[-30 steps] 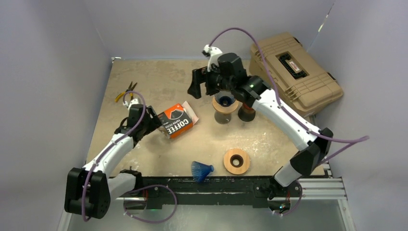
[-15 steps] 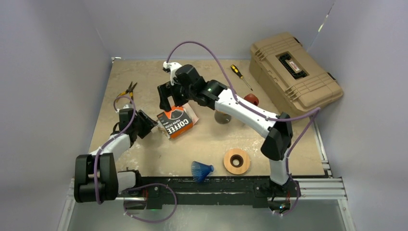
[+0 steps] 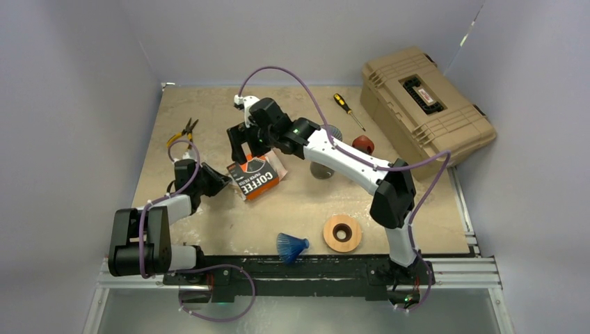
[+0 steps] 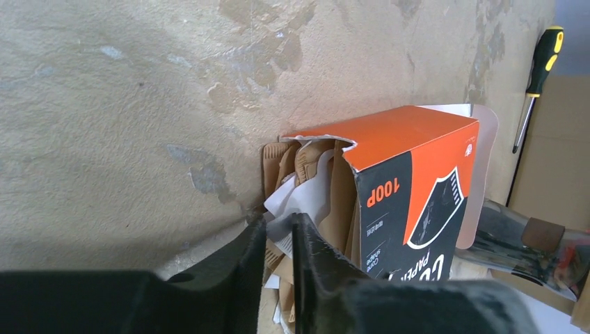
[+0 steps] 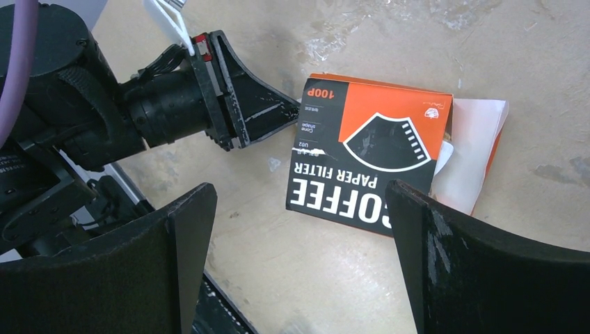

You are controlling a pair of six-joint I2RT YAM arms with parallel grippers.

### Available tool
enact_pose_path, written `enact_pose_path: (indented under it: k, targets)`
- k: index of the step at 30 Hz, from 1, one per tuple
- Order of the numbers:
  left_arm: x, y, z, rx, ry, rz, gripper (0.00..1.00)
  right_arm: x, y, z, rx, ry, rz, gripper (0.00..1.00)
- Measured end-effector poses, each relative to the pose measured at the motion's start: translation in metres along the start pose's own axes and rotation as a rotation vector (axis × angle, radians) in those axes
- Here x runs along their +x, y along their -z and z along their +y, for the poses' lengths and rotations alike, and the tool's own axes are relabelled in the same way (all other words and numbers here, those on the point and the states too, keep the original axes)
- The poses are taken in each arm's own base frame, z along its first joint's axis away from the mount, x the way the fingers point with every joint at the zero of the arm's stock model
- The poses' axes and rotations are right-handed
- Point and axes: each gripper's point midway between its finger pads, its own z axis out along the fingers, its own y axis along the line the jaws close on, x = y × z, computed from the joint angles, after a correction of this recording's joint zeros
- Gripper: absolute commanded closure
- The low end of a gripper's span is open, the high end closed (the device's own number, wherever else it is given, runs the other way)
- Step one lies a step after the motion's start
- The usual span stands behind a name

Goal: Place the coffee filter in the dripper
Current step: Pick up the coffee filter from the coffee filter holder.

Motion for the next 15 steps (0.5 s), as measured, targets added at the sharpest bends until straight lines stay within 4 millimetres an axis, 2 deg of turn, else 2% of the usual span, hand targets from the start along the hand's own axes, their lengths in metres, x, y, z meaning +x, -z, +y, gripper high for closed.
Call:
enact_pose_path:
  k: [2, 4, 10, 15]
  targets:
    - [-0.001, 0.0, -0.001, 0.006, -0.002, -0.005, 0.96, 0.0, 0.0, 0.0, -0.001, 0.0, -0.002, 0.06]
    - [-0.001, 0.0, -0.001, 0.003, -0.007, -0.004, 1.0, 0.0, 0.0, 0.0, -0.001, 0.0, -0.003, 0.06]
    - [0.0, 0.006, 0.007, -0.039, -0.027, -0.007, 1.0, 0.0, -0.003, 0.0, -0.005, 0.0, -0.006, 0.06]
    - [-0.004, 0.017, 0.008, -0.078, -0.064, -0.018, 1.0, 0.008, -0.019, -0.004, 0.001, 0.0, 0.009, 0.06]
